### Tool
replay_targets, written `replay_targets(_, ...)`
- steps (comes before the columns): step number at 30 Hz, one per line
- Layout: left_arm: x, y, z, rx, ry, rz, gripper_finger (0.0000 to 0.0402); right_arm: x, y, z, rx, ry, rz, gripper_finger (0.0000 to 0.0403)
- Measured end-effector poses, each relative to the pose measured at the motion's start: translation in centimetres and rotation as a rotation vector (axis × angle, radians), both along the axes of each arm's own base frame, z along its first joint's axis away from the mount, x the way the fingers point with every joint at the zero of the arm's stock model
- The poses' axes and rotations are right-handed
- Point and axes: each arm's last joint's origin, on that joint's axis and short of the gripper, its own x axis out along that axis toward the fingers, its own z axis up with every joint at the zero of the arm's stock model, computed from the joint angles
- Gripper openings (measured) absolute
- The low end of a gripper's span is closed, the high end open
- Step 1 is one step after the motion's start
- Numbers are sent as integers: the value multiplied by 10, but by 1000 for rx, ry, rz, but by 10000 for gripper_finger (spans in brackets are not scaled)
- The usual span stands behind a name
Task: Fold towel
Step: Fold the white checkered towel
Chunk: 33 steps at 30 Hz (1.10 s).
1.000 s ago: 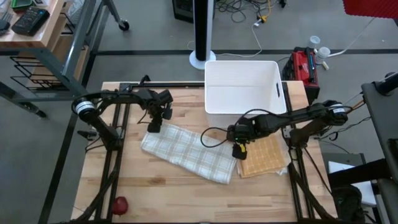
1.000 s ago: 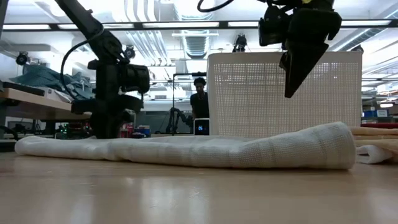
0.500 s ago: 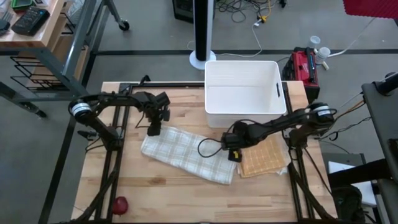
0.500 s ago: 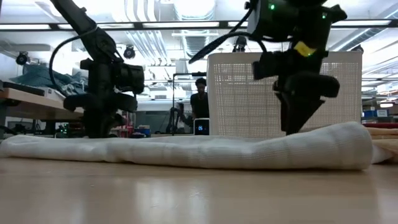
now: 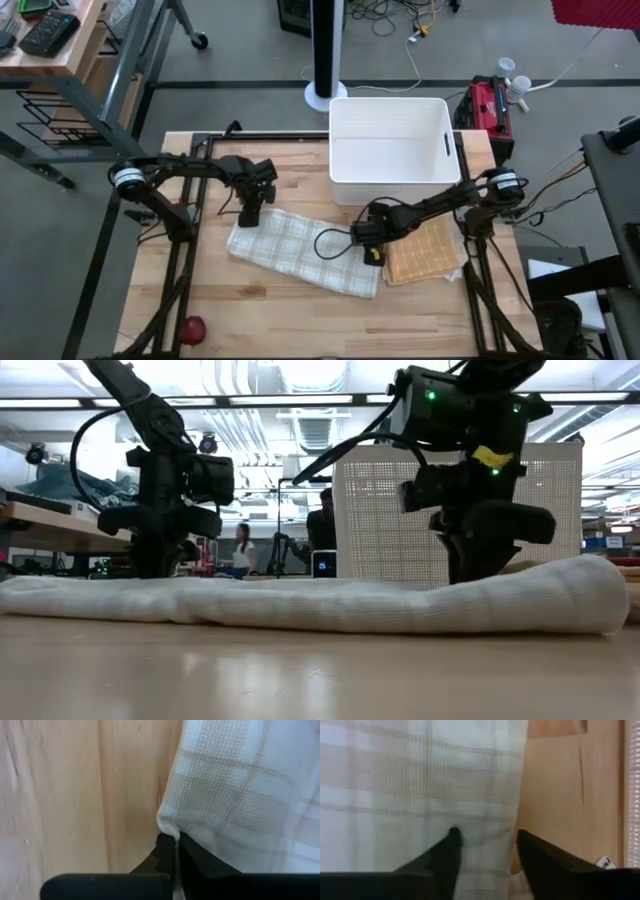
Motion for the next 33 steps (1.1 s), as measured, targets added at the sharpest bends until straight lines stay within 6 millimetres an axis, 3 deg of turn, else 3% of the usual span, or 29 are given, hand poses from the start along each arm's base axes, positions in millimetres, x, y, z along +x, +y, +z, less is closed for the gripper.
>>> replay_targets(6, -6, -3, 13, 49, 12, 86, 2, -3, 8, -5, 2, 32, 58, 29)
replay_targets(7, -8, -4, 17, 70, 15, 104, 1, -4, 11, -2, 2, 29, 67, 16)
replay_targets(12, -24, -16, 46, 95, -11, 183, 1, -14, 24, 29, 34, -51, 55, 6)
replay_targets(21, -42, -50, 97, 108, -243, 211, 0, -31, 58, 70, 114, -166, 69, 2)
replay_targets(26, -46, -73, 110, -9, -273, 236, 0, -35, 76, 88, 125, -161, 108, 1)
replay_targets(33, -45, -114, 117, -95, -165, 188, 0, -34, 99, 108, 103, -104, 163, 1)
